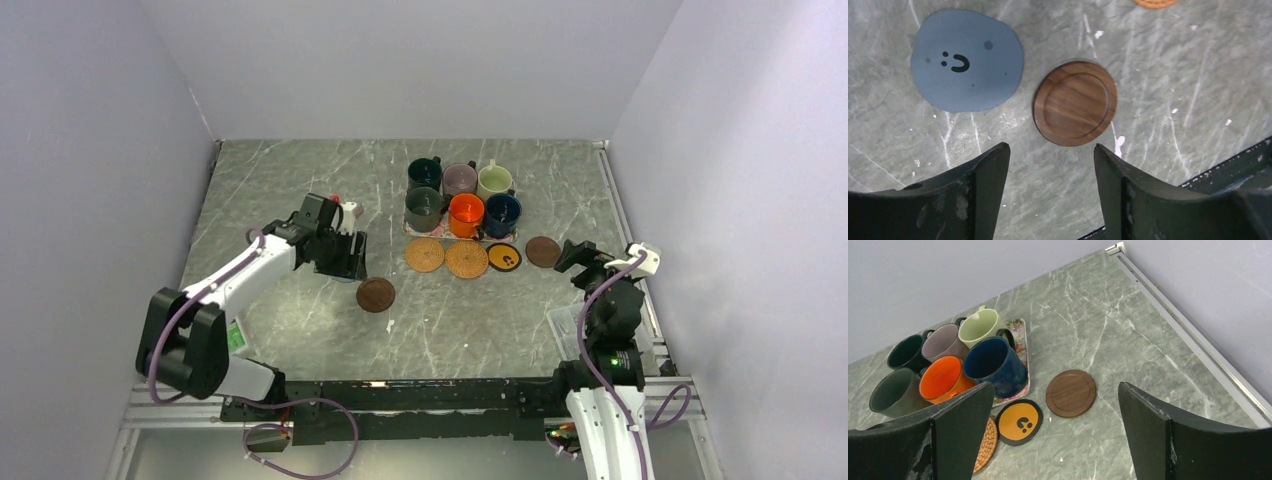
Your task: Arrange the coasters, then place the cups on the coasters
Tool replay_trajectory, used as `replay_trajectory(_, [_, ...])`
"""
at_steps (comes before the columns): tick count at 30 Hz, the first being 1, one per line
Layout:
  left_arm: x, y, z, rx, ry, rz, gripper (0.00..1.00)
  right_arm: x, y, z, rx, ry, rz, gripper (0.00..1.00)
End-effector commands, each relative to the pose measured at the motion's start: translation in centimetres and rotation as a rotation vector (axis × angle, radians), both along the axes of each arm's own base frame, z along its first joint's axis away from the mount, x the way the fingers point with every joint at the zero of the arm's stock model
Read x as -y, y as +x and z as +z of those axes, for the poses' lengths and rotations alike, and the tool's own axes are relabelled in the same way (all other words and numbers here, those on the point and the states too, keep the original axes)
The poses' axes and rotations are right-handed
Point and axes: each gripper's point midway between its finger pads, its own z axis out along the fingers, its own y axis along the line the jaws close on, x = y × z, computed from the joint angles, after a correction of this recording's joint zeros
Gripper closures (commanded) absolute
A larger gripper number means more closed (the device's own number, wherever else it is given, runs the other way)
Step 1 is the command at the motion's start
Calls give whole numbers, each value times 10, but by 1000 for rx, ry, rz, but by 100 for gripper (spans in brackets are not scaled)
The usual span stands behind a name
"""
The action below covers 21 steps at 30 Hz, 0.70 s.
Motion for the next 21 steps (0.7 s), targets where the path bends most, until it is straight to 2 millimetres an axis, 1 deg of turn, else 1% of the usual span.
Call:
replay_trajectory(1, [-4, 11, -8, -39, 43, 66, 29, 0, 1, 22, 52, -9, 2, 0])
replay_trajectory(3, [-9, 13, -16, -58, 76, 92, 21, 0, 2, 21, 48, -9, 2, 0])
replay_trajectory(6, [-19, 17, -25, -70, 138, 128, 17, 0, 3, 21, 42, -8, 3, 0])
replay_trajectory(8, [-23, 18, -32, -83, 166, 147, 11, 0, 3, 20, 40, -3, 5, 0])
replay_trajectory(13, [-19, 26, -45, -126, 175, 157, 10, -2, 5, 20, 46, 2, 15, 0])
replay_trajectory(15, [-19, 35, -47, -123, 192, 159, 9, -2, 5, 20, 48, 1, 14, 0])
replay_trajectory(18, [-25, 45, -52, -117, 244, 170, 8, -2, 4, 21, 47, -1, 11, 0])
replay_trajectory(21, [-24, 45, -57, -137, 244, 166, 6, -1, 4, 21, 51, -2, 6, 0])
